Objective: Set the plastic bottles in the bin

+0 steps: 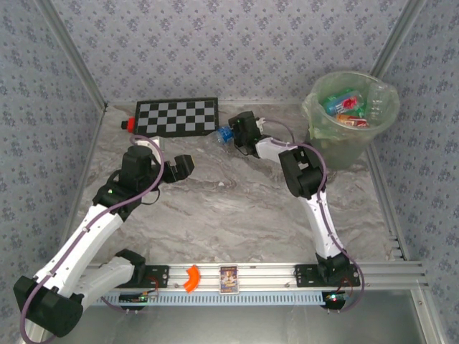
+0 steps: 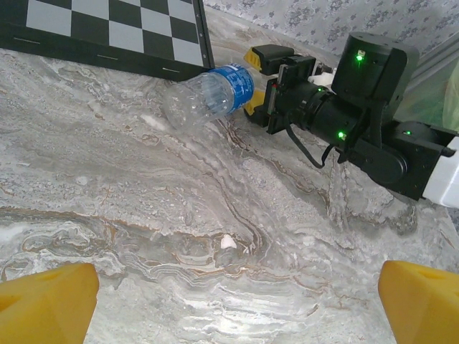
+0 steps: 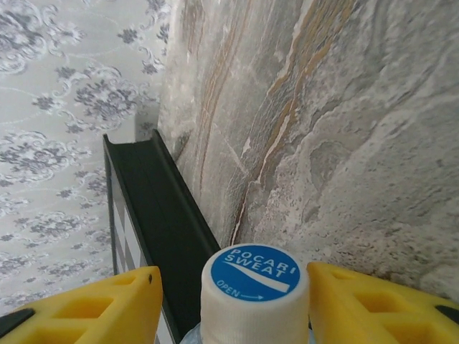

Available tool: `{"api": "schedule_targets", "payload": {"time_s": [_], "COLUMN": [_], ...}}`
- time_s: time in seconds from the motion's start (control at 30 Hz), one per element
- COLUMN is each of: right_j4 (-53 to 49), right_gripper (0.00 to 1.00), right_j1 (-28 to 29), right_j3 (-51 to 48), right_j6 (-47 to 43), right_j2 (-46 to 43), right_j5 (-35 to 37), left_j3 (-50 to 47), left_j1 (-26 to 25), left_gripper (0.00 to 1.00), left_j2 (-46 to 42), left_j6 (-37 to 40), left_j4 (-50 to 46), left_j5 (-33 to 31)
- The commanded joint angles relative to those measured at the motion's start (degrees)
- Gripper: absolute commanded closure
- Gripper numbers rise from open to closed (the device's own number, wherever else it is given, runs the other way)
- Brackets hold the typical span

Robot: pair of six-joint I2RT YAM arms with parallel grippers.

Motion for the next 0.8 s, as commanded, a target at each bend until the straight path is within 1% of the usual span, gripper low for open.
{"api": "schedule_targets", "payload": {"time_s": [0.0,0.07,0.1,0.17,0.2,0.33,0.53,0.77], "right_j4": [-5.6,-4.7,-4.2,-2.9,-2.1,0.8,6.9,7.8], "right_gripper": [0.50,0.57,0.57,0.69,0.70,0.69,0.68,0.68], "right_j1": [-0.2,-0.4,-0.4,-0.4,-0.5,-0.6,-0.5,1.0], "right_j3": [2.1,1.3,0.6,-1.3,-2.2,-6.6,-14.7,-21.8], "right_j6": [-0.3,-0.4,-1.0,-2.6,-2.9,-5.2,-7.5,-12.6], "right_j2": [4.3,4.0,3.3,1.6,0.7,-3.7,-11.5,-23.1], "right_j5": [-3.0,-3.1,-2.6,-1.9,-1.8,-0.1,0.4,0.4], "left_j3": [1.8,1.9,2.0,1.9,1.9,1.9,1.8,2.2], "left_j1": [0.1,0.1,0.1,0.1,0.1,0.2,0.2,0.1], "left_gripper": [0.00,0.00,0.00,0.00,0.00,0.00,0.00,0.00], "left_j2": [-1.6,-1.6,-1.6,-1.8,-1.8,-1.9,-2.9,-4.5], "left_j6": [1.4,1.5,1.5,1.5,1.5,1.2,0.6,0.2], "left_j4": [-1.0,-1.1,-1.2,-1.1,-1.1,-0.8,-0.9,-1.6], "left_j5": [-0.1,-0.2,-0.2,-0.3,-0.3,-0.1,0.0,-0.1]}}
